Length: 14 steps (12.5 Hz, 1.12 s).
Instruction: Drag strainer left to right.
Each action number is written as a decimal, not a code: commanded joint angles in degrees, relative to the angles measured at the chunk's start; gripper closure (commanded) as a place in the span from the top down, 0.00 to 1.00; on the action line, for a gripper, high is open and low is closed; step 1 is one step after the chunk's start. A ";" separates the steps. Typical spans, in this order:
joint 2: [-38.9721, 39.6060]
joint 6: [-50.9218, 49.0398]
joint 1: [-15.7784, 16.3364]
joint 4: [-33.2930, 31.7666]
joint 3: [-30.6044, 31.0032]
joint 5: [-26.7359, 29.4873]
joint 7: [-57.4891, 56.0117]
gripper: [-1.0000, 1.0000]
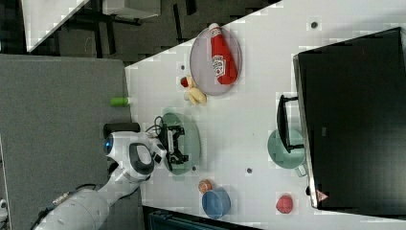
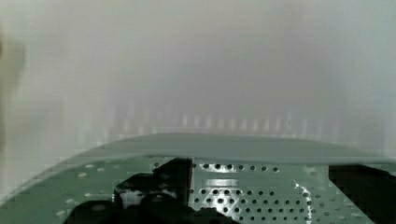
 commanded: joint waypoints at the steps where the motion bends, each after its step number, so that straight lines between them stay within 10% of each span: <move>1: 0.55 0.01 -3.33 0.67 -2.09 0.28 -0.20 1.00; 14: -1.90 0.48 -9.67 -3.06 -9.08 0.29 -11.80 1.00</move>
